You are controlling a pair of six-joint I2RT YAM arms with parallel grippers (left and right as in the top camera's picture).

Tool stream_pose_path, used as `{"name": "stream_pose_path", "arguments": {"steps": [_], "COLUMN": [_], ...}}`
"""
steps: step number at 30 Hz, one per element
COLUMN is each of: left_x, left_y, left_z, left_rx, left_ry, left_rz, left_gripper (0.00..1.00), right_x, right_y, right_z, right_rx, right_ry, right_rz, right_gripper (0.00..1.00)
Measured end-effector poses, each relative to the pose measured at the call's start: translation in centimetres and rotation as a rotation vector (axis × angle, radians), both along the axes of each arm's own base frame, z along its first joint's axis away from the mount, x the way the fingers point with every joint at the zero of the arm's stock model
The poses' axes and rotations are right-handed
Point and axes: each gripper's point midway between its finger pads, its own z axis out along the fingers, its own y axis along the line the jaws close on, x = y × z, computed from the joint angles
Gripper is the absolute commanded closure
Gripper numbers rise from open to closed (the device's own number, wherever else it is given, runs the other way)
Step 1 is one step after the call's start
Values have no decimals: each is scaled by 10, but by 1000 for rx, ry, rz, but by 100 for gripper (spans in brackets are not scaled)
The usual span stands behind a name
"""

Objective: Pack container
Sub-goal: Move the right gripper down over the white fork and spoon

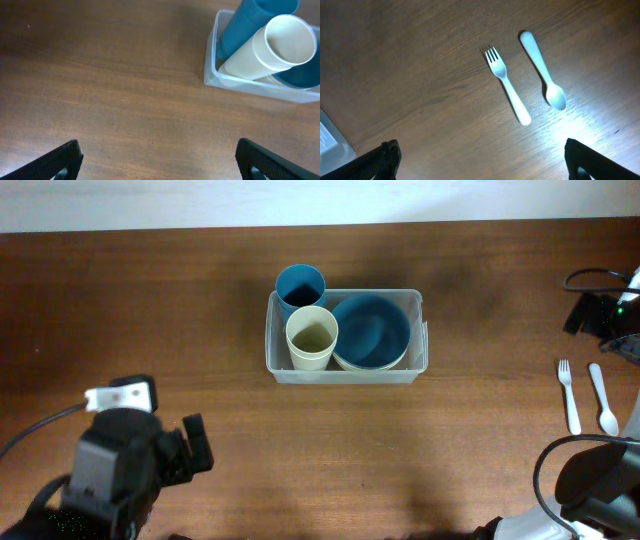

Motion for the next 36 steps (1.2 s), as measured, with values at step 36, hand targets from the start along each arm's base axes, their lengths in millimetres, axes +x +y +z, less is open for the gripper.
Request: {"name": "stream_pose_path", "arguments": {"steps": [36], "left_x": [-9], "left_y": [4], "left_z": [-2], "left_rx": [5], "left_ry": [9], "left_rz": [1], "left_gripper": [0], "right_x": [23], "right_y": [-24], "right_z": [-73], "right_rx": [-8], "right_ry": [156], "right_rz": [321], "right_gripper": [1]}}
